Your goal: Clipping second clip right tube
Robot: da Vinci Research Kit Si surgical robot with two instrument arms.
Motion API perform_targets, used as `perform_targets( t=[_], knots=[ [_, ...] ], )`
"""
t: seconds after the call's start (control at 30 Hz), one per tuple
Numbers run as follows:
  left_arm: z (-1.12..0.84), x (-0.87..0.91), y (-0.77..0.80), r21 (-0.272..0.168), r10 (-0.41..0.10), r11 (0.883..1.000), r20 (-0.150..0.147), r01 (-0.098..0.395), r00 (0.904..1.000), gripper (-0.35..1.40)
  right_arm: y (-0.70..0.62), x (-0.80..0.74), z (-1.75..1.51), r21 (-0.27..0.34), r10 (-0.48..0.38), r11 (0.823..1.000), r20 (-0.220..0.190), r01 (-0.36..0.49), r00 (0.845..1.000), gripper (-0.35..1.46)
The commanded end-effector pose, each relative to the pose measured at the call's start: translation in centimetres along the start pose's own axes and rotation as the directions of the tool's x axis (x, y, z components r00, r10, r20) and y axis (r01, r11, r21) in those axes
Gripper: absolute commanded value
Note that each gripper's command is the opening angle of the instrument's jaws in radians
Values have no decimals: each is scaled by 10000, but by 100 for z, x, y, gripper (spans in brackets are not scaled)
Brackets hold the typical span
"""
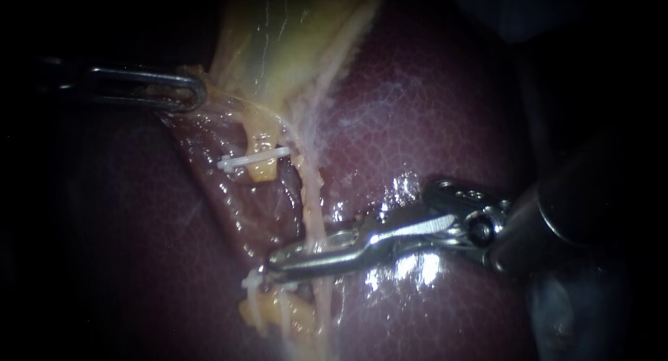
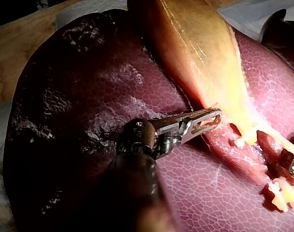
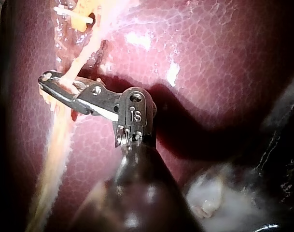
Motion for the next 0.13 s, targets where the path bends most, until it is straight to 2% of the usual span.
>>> perform_targets(
  t=[0.03,0.13],
  knots=[
    [-1,0,0,5,-3,10000,-1,3,10000,-35,1,0,0,-3,-5,10000,0,5,10000,-35],
    [-1,-1,0,9,-8,10000,-2,8,10000,-35,1,0,0,-3,-5,10000,0,5,10000,-35]
  ],
)
